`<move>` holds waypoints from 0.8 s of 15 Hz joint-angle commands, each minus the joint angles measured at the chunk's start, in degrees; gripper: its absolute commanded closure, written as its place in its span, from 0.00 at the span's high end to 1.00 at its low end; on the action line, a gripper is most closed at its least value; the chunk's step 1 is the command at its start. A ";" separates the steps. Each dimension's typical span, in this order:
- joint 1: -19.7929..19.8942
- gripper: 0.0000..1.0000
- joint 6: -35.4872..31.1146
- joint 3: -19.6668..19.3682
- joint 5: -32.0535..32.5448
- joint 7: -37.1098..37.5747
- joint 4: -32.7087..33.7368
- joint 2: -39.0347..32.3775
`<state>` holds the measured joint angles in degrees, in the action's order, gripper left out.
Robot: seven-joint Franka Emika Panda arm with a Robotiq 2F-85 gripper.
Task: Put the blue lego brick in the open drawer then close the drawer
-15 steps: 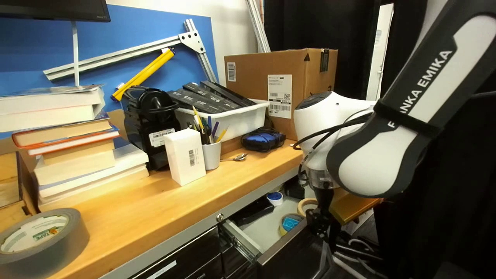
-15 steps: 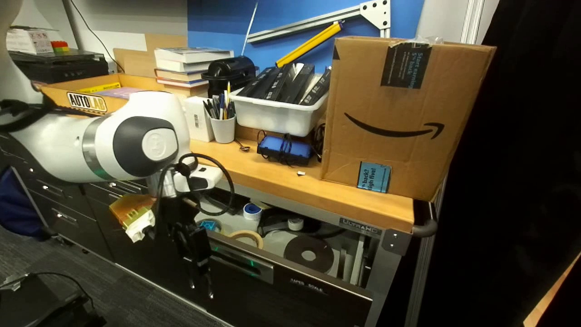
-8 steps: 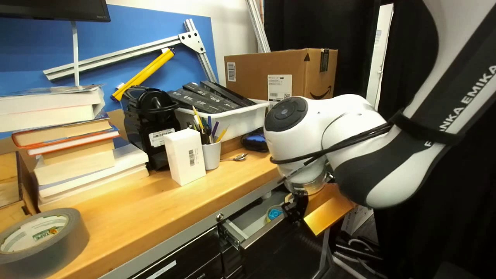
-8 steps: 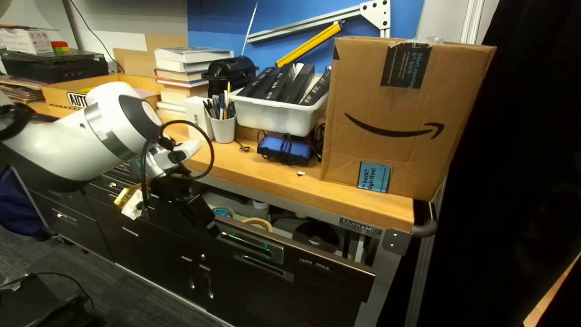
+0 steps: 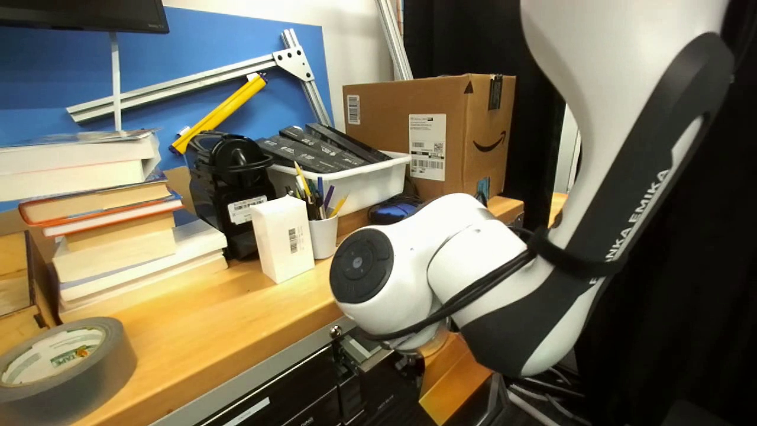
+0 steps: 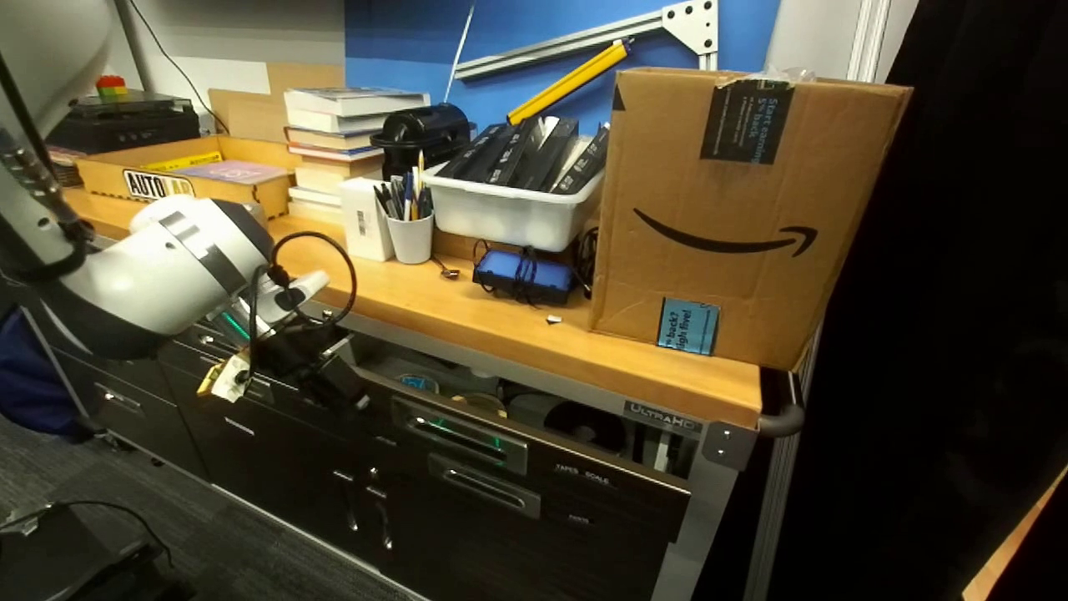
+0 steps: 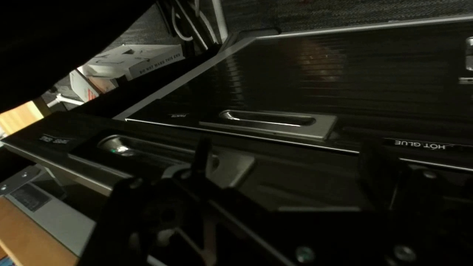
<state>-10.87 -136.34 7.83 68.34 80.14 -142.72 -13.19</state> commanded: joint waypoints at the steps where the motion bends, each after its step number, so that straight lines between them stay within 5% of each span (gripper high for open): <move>1: -2.29 1.00 1.98 0.12 7.00 6.86 5.72 -4.42; 9: -2.11 1.00 3.90 0.36 9.67 11.12 14.90 -9.16; 12: 0.20 1.00 1.87 1.41 2.01 4.50 11.01 -4.77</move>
<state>-12.84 -133.50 8.00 75.90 88.87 -131.70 -21.30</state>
